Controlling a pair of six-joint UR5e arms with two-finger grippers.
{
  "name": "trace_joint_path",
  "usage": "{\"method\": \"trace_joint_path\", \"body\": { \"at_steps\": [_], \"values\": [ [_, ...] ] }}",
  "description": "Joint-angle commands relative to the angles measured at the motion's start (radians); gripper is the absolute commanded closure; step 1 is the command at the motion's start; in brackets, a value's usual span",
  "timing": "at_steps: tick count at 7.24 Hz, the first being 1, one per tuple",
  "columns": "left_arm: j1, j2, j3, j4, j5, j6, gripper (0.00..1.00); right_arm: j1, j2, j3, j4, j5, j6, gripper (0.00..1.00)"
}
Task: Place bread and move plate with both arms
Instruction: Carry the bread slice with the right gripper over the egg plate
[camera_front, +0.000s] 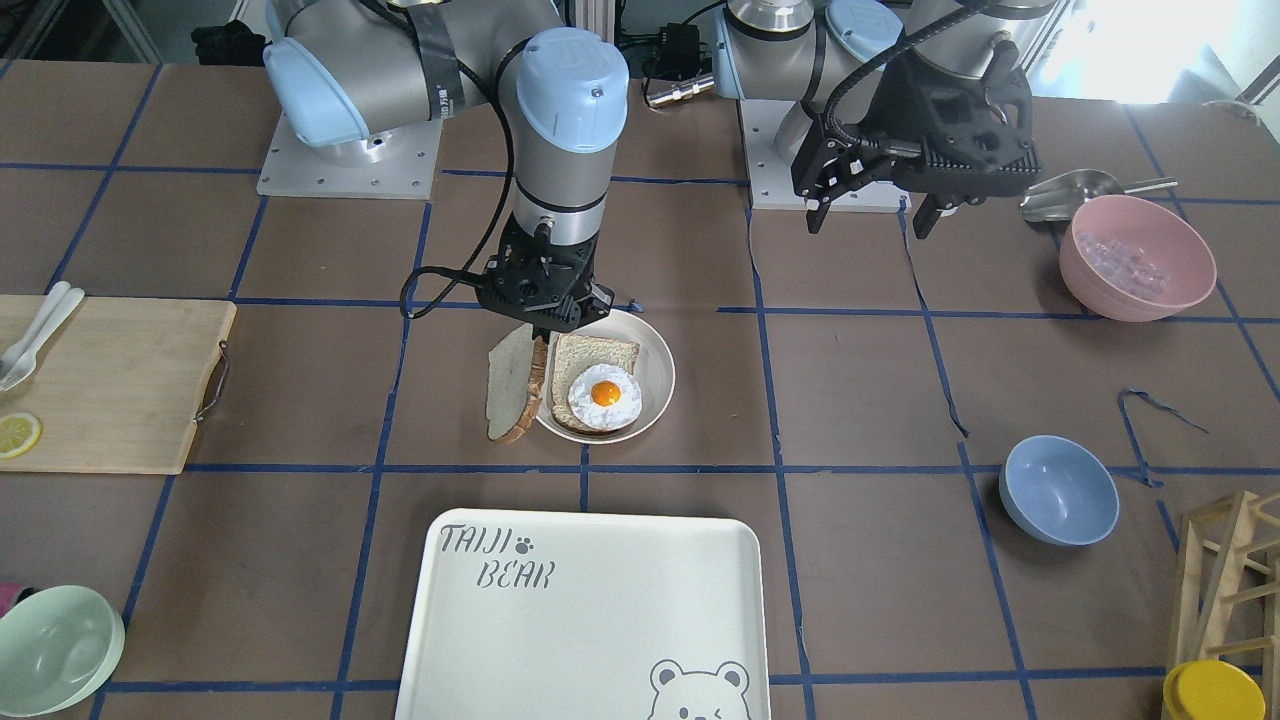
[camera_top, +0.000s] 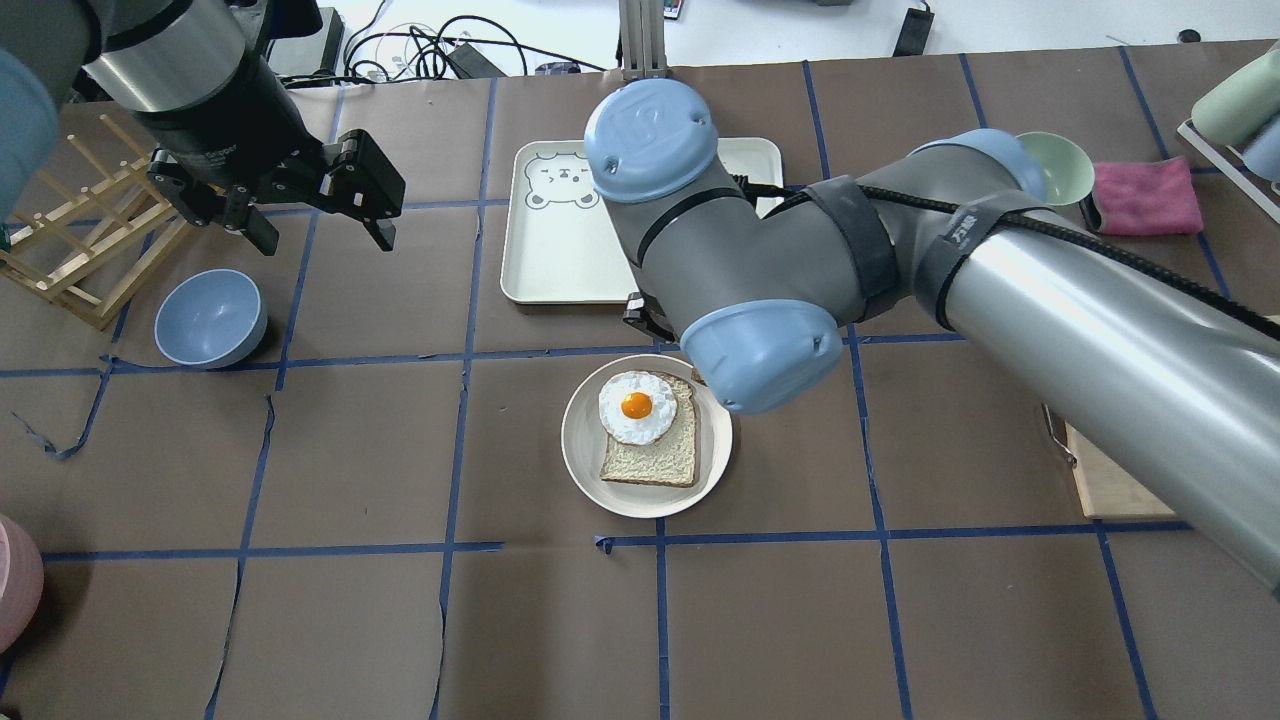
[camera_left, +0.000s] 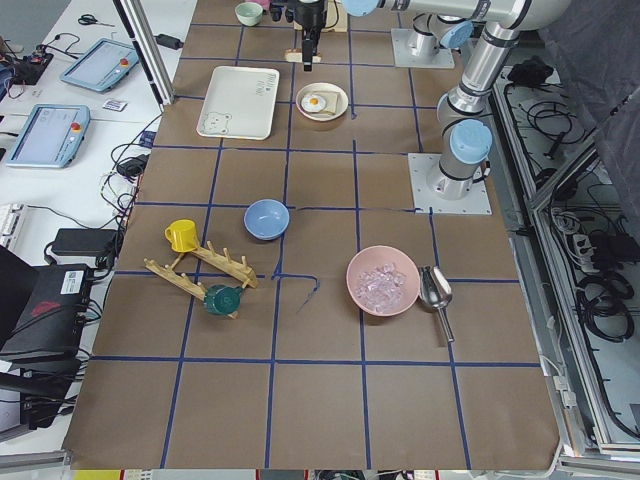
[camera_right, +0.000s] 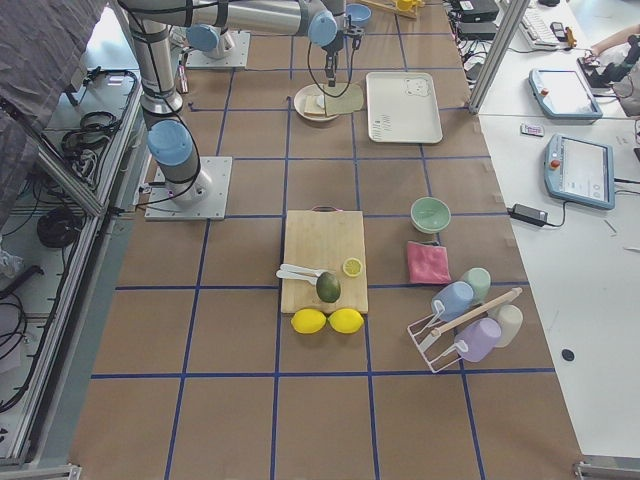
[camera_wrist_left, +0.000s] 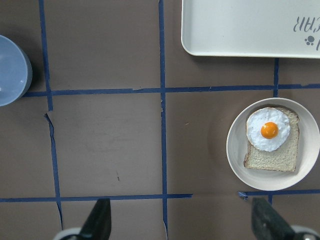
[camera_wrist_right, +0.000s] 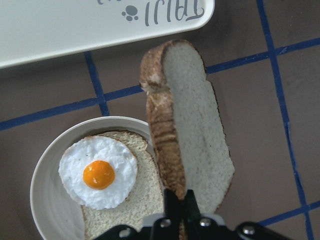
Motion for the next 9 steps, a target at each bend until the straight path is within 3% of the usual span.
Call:
{"method": "trace_joint_path", "body": {
  "at_steps": [1, 2, 9],
  "values": [
    [0.000, -0.001, -0.002, 0.004, -0.002, 0.000, 0.00, 0.054, 0.037, 0.005, -0.022, 0.034, 0.156, 1.00],
    [0.000, -0.001, -0.001, 0.004, -0.002, -0.001, 0.00, 0.055, 0.045, 0.005, -0.028, 0.087, 0.196, 1.00],
    [0.000, -0.001, -0.004, 0.006, -0.003, 0.000, 0.00, 0.060, 0.083, 0.011, -0.023, 0.089, 0.214, 0.97]
  ]
}}
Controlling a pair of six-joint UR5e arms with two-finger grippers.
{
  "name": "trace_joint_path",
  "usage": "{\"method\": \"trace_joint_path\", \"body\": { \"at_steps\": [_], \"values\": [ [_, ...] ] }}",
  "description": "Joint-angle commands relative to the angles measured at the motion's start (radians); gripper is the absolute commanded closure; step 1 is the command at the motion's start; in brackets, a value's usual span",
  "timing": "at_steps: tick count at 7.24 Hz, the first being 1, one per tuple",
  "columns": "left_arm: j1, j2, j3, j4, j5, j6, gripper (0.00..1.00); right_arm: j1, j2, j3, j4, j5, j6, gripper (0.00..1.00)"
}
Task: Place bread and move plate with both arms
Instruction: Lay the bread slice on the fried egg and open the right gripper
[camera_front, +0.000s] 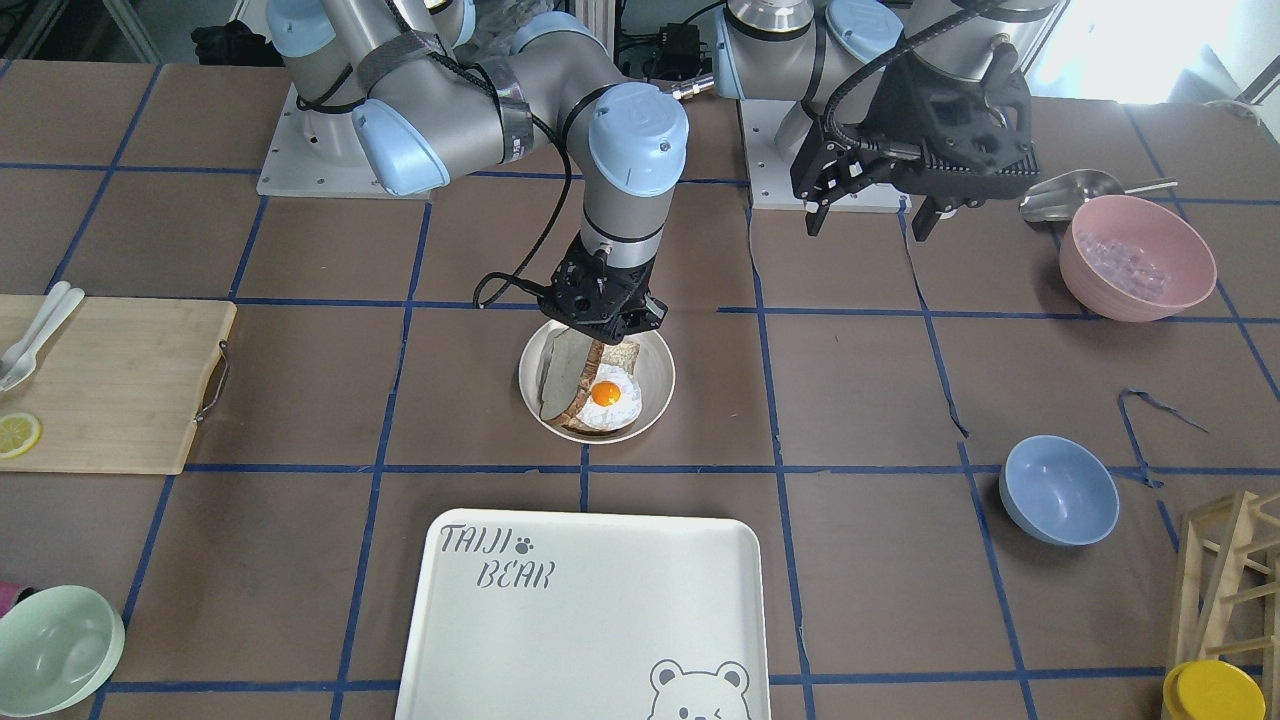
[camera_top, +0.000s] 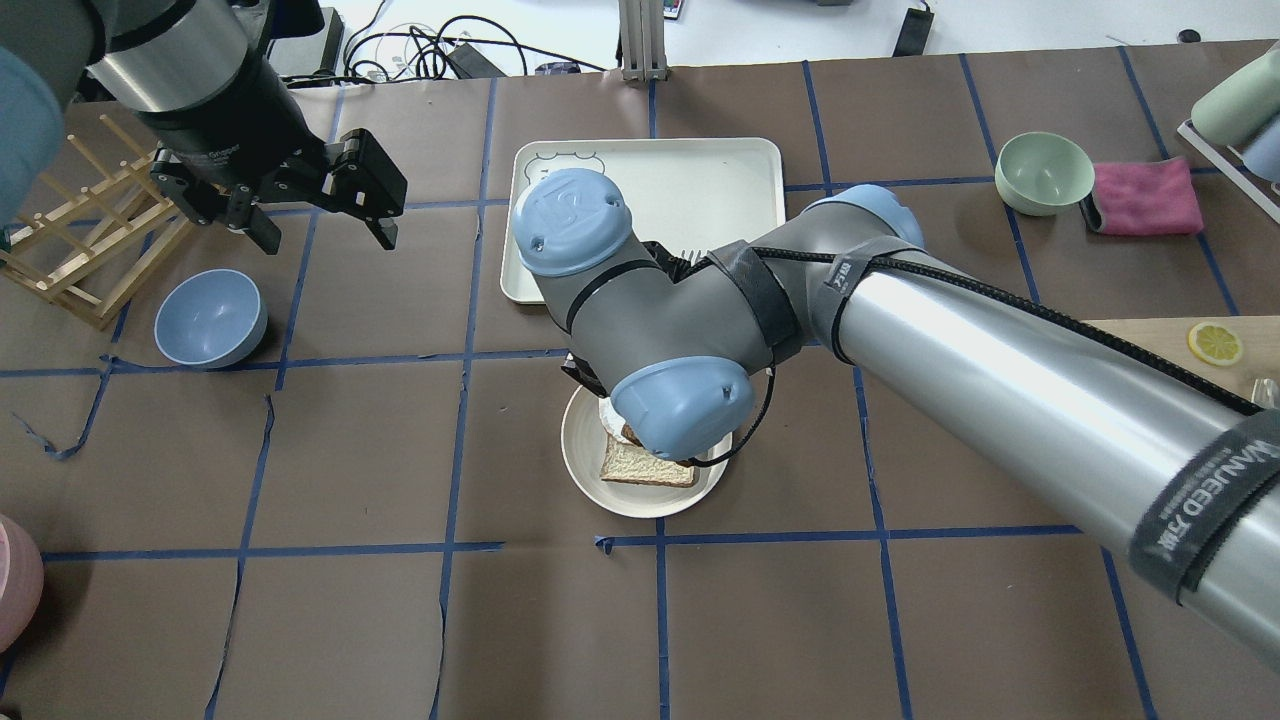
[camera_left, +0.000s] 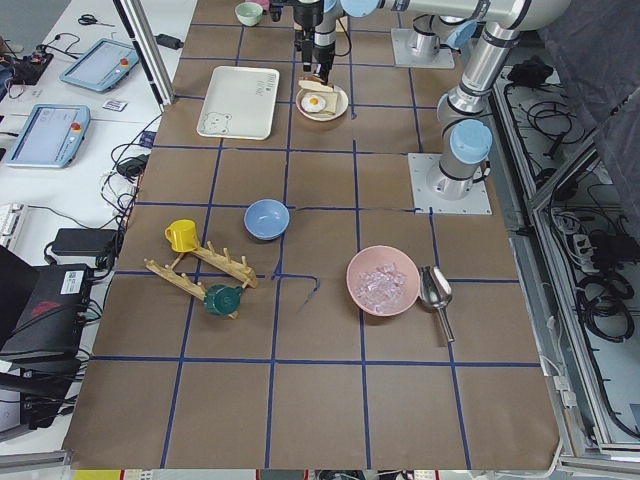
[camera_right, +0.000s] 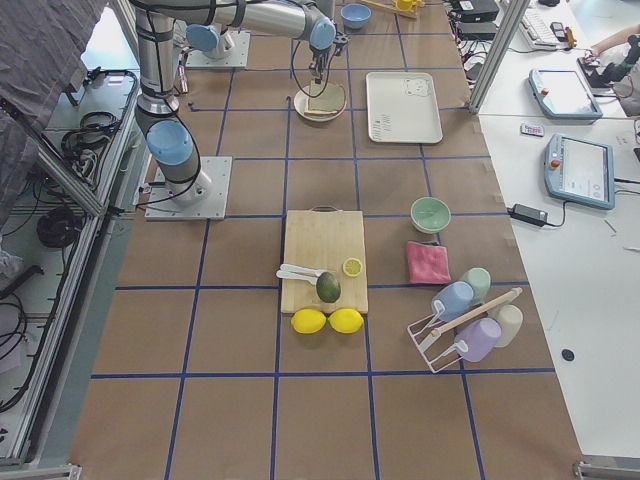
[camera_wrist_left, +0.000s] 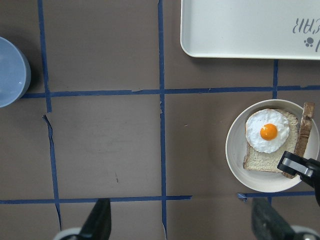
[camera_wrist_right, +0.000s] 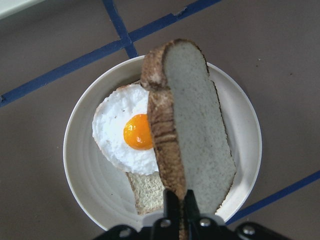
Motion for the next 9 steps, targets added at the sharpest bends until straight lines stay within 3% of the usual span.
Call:
{"method": "trace_joint_path", "body": {
  "at_steps": [1, 2, 4, 7, 8, 9],
  "values": [
    [0.000, 0.000, -0.002, 0.000, -0.001, 0.000, 0.00, 0.000, 0.000, 0.008, 0.001, 0.000, 0.002, 0.73],
    [0.000, 0.000, -0.002, 0.002, -0.001, 0.000, 0.00, 0.002, 0.000, 0.008, 0.005, 0.001, 0.003, 0.51],
    [0.003, -0.006, 0.000, 0.000, -0.006, 0.003, 0.00, 0.015, -0.008, 0.002, 0.001, 0.001, 0.011, 0.24],
    [0.003, -0.034, -0.021, 0.002, -0.021, -0.003, 0.00, -0.029, -0.009, -0.079, 0.013, 0.001, -0.041, 0.01],
    [0.003, -0.047, -0.067, 0.041, -0.118, -0.006, 0.00, -0.091, -0.011, -0.102, 0.048, 0.009, -0.169, 0.00],
    [0.002, -0.060, -0.159, 0.137, -0.159, -0.011, 0.00, -0.160, -0.043, -0.110, 0.094, 0.015, -0.331, 0.00]
  ]
}}
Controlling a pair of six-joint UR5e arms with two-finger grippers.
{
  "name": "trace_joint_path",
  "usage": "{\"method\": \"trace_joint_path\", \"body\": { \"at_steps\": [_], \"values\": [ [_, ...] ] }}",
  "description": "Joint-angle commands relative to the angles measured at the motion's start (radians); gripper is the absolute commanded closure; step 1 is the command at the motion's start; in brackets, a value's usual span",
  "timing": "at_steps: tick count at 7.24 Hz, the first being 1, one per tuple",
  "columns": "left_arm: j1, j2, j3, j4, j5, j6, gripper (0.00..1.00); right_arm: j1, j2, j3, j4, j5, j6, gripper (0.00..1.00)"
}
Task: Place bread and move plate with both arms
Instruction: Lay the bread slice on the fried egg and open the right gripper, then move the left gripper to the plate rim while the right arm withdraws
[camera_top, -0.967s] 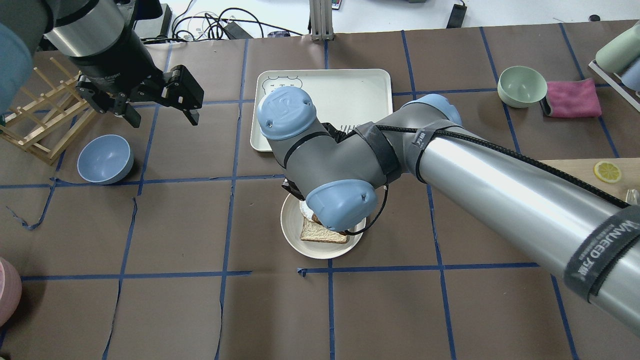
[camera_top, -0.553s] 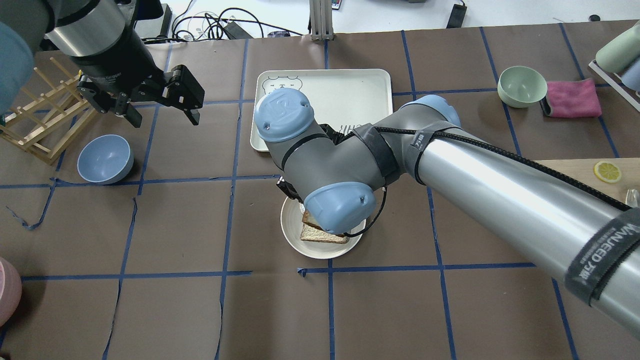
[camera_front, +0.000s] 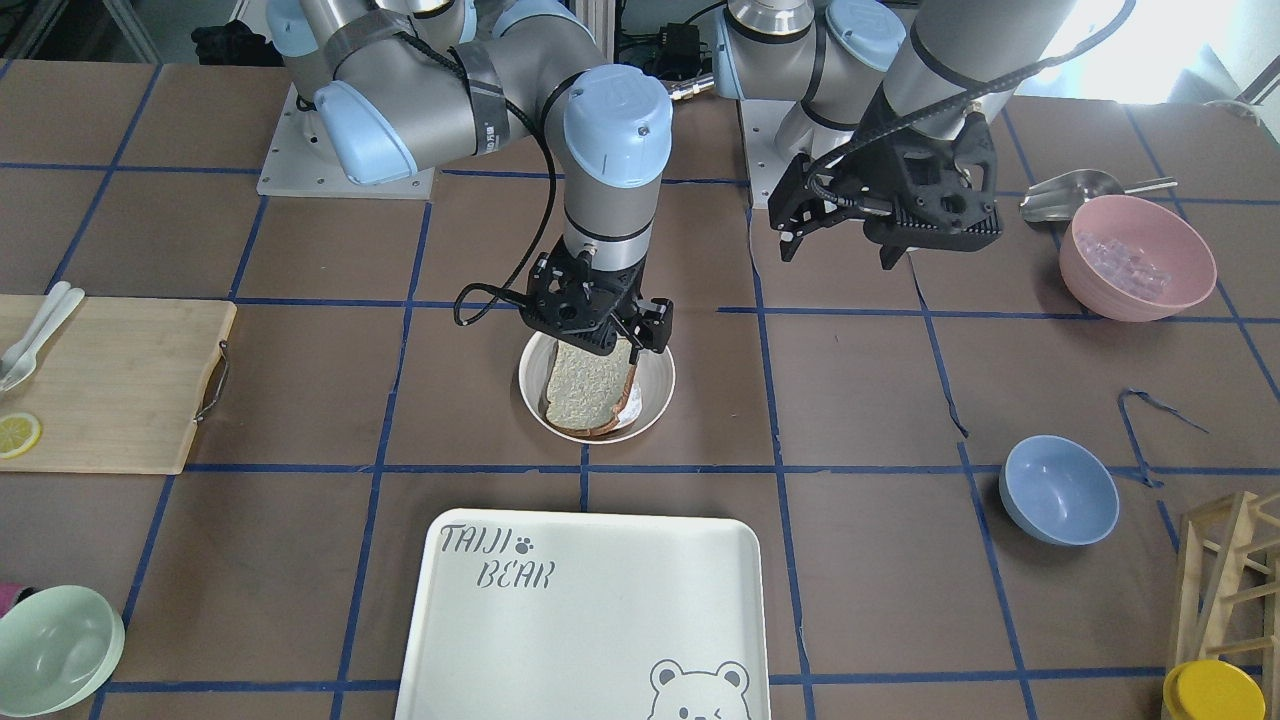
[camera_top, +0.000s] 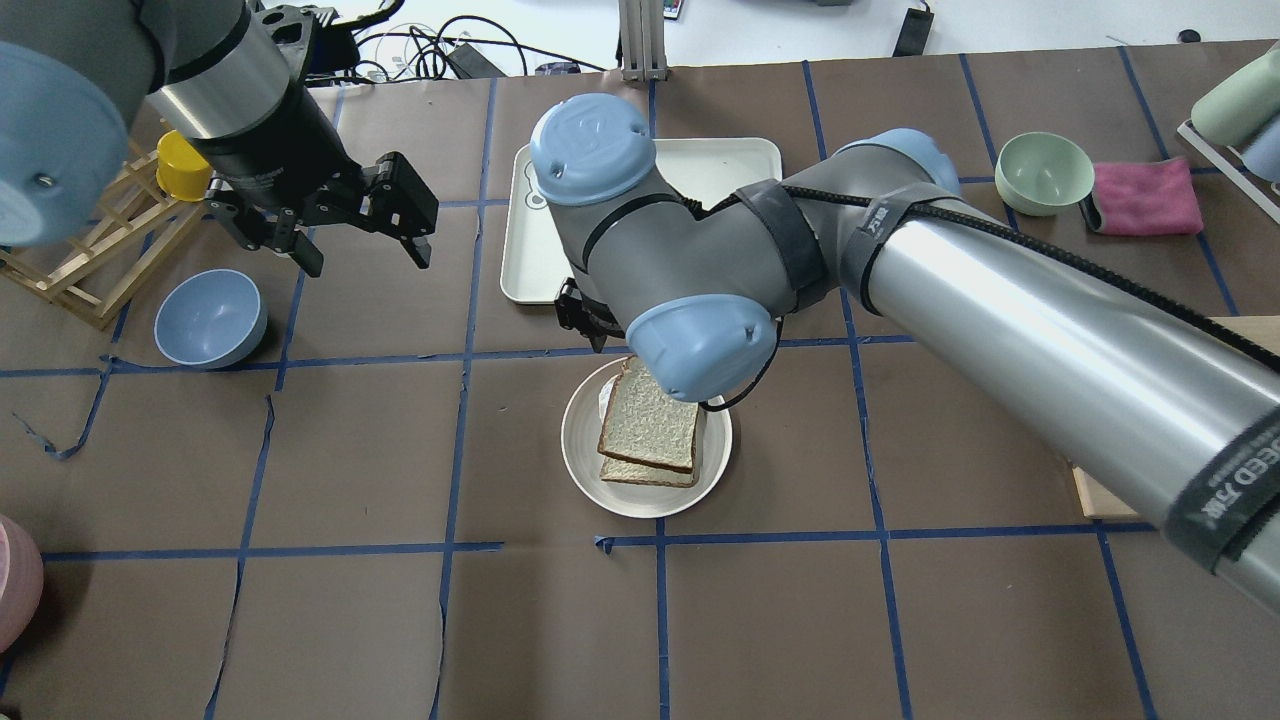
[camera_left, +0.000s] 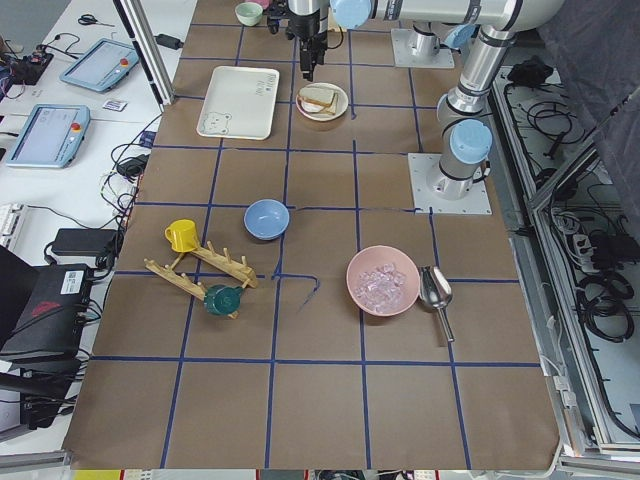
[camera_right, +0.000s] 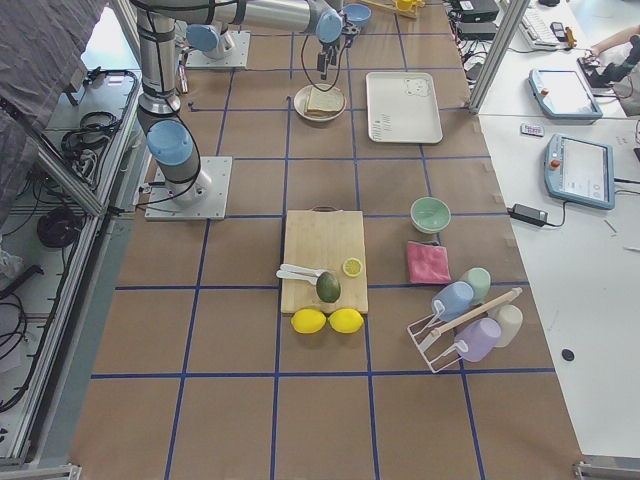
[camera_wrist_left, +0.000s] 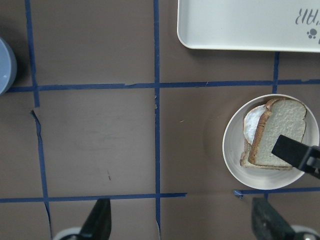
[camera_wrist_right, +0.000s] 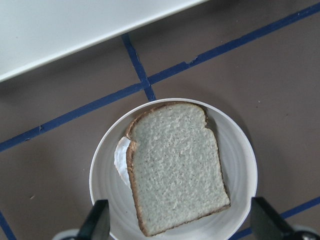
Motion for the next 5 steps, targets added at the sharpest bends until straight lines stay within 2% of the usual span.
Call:
{"method": "trace_joint_path", "body": {
  "at_steps": [1, 2, 3, 4, 5],
  "values": [
    [-0.001, -0.023, -0.213, 0.245, -0.064, -0.011, 0.00, -0.142, -0.063, -0.020, 0.095, 0.007, -0.326, 0.00],
    [-0.002, -0.035, -0.335, 0.388, -0.066, -0.073, 0.00, -0.197, -0.098, -0.026, 0.136, 0.016, -0.449, 0.00],
    [-0.011, -0.056, -0.403, 0.470, -0.091, -0.166, 0.02, -0.257, -0.127, -0.052, 0.179, 0.021, -0.604, 0.00],
    [-0.019, -0.085, -0.434, 0.478, -0.184, -0.222, 0.02, -0.322, -0.132, -0.117, 0.268, 0.049, -0.754, 0.00],
    [-0.030, -0.112, -0.472, 0.513, -0.196, -0.230, 0.04, -0.348, -0.147, -0.195, 0.366, 0.054, -0.891, 0.00]
  ]
}}
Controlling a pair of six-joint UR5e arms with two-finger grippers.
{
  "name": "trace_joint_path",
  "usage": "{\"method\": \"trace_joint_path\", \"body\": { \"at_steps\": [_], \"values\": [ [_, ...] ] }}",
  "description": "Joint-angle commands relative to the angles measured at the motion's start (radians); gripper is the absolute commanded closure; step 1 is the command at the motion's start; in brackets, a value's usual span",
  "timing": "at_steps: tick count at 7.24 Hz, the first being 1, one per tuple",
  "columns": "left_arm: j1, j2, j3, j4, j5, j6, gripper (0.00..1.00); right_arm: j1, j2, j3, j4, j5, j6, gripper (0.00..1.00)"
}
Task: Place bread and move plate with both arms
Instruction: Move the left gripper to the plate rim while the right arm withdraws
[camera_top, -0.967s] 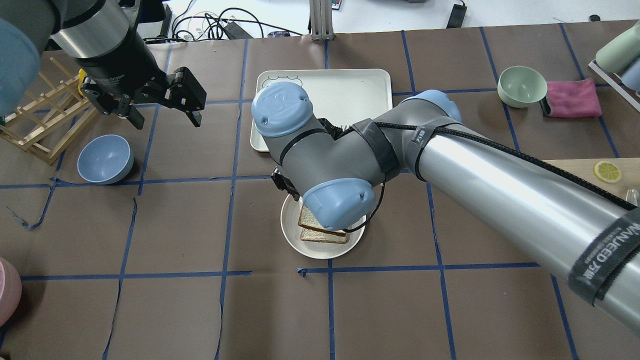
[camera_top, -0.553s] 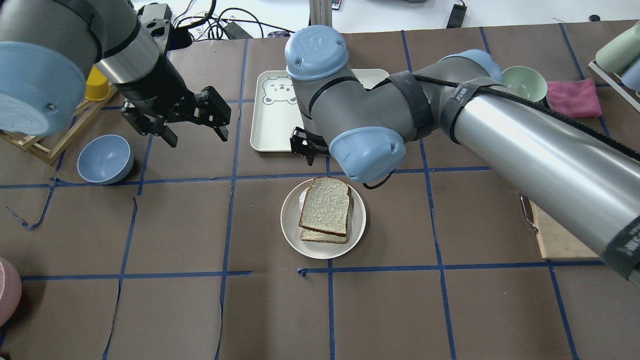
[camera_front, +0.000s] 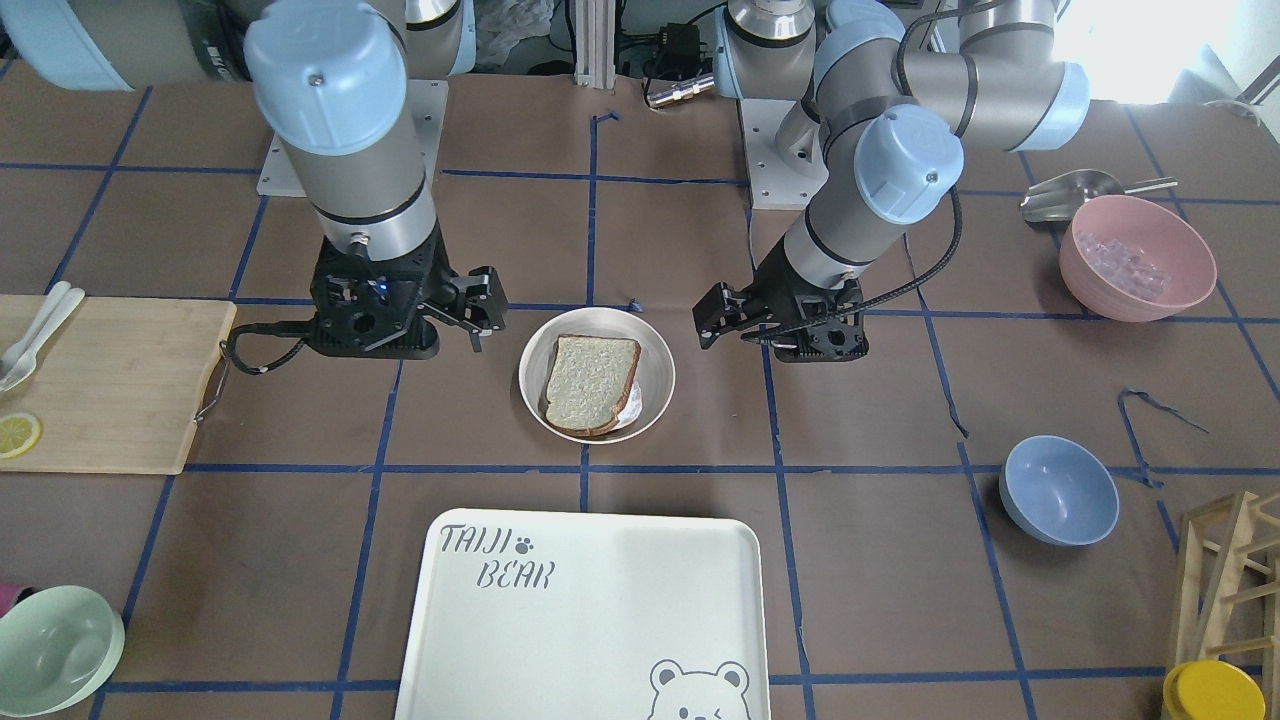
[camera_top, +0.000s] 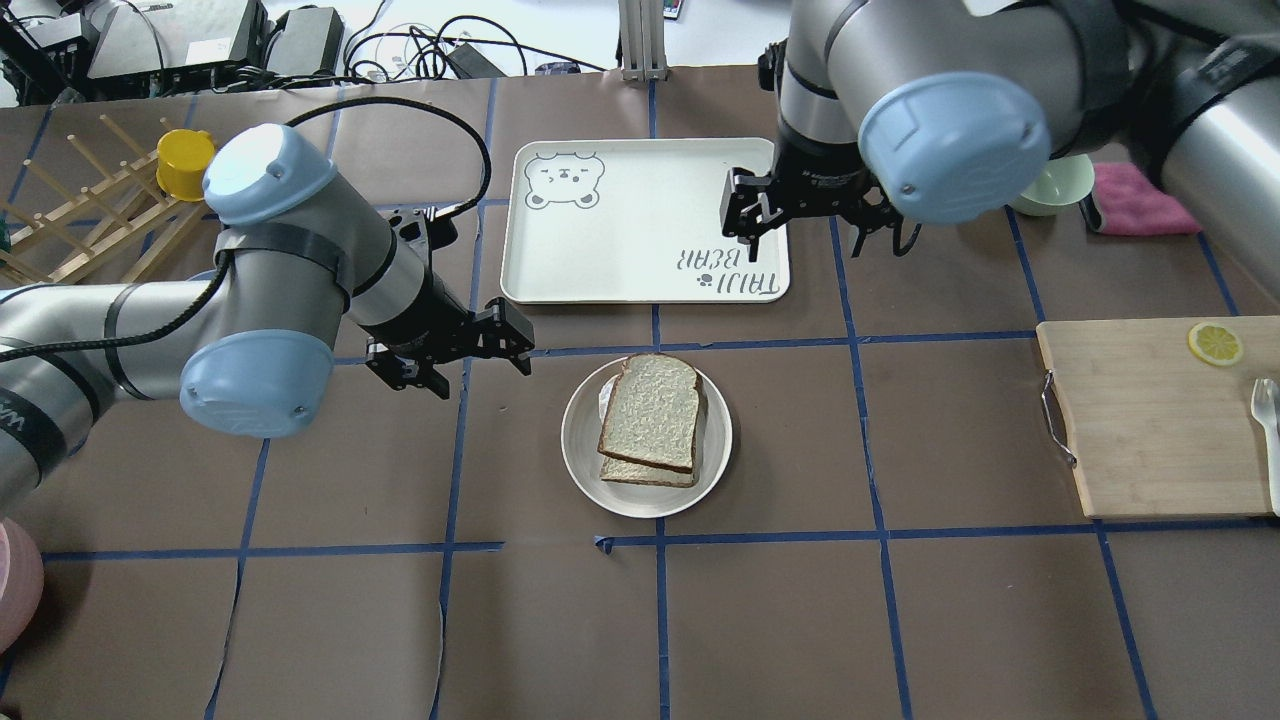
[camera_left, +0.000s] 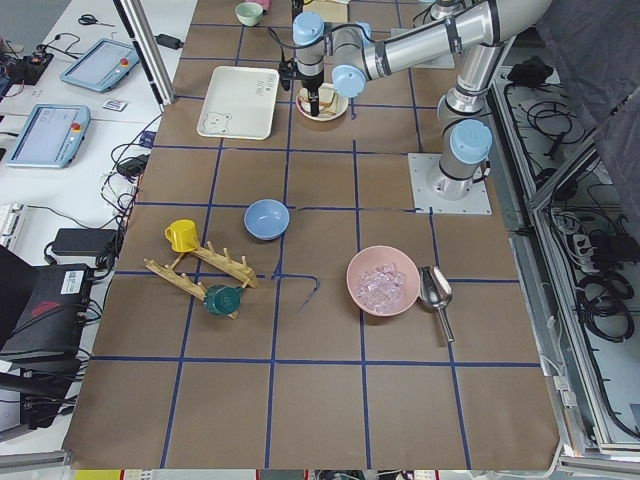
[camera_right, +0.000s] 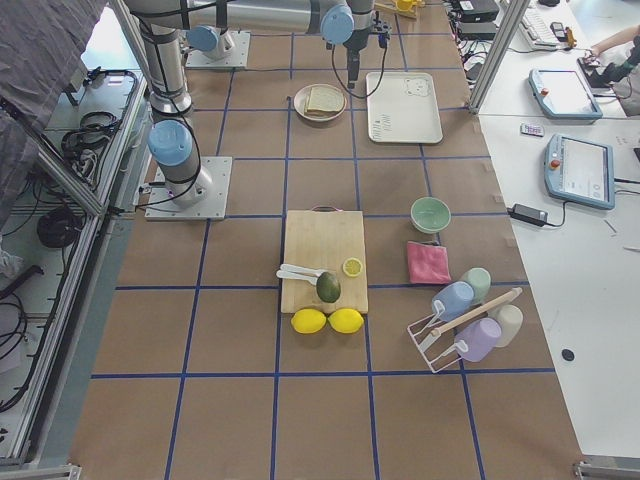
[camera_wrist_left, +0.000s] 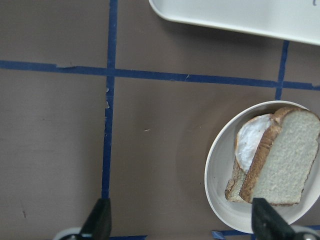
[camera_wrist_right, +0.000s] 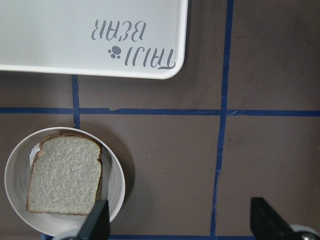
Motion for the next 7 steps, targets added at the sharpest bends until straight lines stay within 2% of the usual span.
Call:
{"method": "trace_joint_path", "body": {
  "at_steps": [1, 2, 3, 4, 7],
  "values": [
    [-0.032, -0.046, -0.099, 0.132, -0.045, -0.040, 0.06, -0.067, -0.062, -0.106, 0.154, 0.011, -0.238, 0.00],
    [-0.044, -0.063, -0.135, 0.210, -0.047, -0.088, 0.06, -0.078, -0.109, -0.105, 0.165, 0.009, -0.243, 0.00],
    [-0.047, -0.086, -0.150, 0.231, -0.065, -0.093, 0.17, -0.088, -0.129, -0.105, 0.165, 0.020, -0.275, 0.00],
    [-0.058, -0.102, -0.154, 0.232, -0.084, -0.093, 0.18, -0.107, -0.133, -0.105, 0.156, -0.003, -0.354, 0.00],
    [-0.076, -0.134, -0.154, 0.251, -0.085, -0.114, 0.46, -0.171, -0.133, -0.094, 0.167, -0.001, -0.381, 0.00]
  ]
}}
